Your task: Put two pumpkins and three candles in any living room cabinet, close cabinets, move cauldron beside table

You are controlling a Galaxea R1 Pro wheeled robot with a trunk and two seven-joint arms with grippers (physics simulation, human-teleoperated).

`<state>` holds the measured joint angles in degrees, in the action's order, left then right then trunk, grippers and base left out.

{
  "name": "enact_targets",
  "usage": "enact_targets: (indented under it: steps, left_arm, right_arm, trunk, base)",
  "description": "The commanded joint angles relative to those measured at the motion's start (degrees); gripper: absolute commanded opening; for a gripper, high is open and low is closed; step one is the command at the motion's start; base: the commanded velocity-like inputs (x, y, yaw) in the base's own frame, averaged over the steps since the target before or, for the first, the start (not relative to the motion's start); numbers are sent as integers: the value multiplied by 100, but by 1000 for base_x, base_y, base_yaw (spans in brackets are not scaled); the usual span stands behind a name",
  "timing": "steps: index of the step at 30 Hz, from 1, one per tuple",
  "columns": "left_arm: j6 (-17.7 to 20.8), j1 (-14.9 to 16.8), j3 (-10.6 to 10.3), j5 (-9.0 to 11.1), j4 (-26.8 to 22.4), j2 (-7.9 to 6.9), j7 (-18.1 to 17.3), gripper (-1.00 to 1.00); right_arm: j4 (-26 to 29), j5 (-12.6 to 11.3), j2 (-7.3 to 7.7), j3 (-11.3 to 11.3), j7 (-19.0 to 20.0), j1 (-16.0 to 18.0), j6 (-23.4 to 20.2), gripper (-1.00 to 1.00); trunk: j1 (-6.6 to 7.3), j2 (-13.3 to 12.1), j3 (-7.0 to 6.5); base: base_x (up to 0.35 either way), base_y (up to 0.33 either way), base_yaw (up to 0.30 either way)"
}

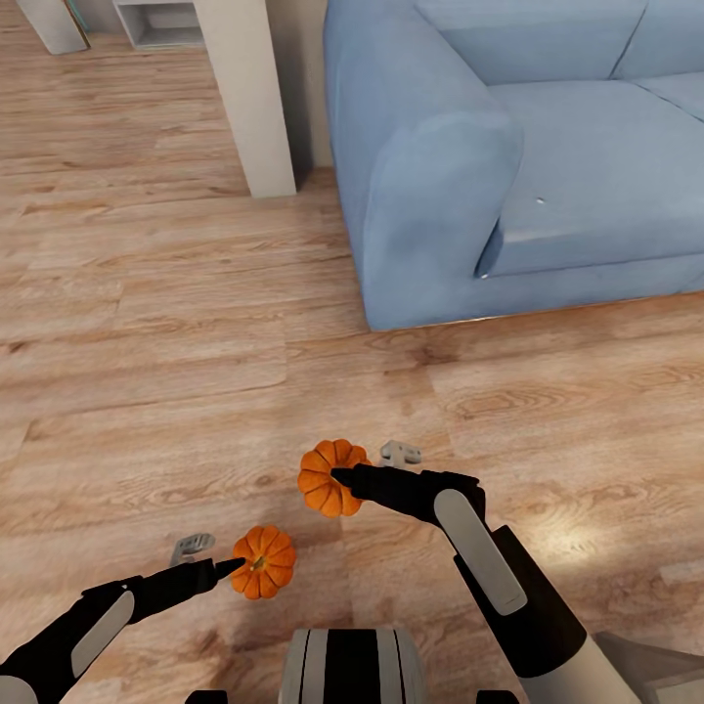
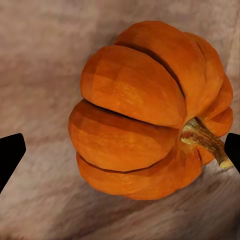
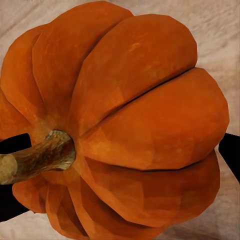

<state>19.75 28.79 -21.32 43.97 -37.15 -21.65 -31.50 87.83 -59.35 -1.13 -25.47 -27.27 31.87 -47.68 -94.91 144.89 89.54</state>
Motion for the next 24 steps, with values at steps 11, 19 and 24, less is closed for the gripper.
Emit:
enact_targets:
  steps: [11,19,24]
  left_arm:
    - [39,3,-22,68,-10,-6,10,100]
    - [38,3,-22,68,-12,-6,7,100]
    - [39,3,-22,68,-12,-6,9,100]
  right_arm:
    - [6,-61,-1,-2,-59,4,-4,-100]
    - [2,-59,-9,-2,-59,4,-2,-100]
    - [-2,-59,-10,-2,-59,4,-4,-100]
  trunk:
    - [-17,11,159]
    - [-30,18,269]
    - [-30,18,269]
  base:
    - [0,0,0]
    - [0,0,0]
    - [0,0,0]
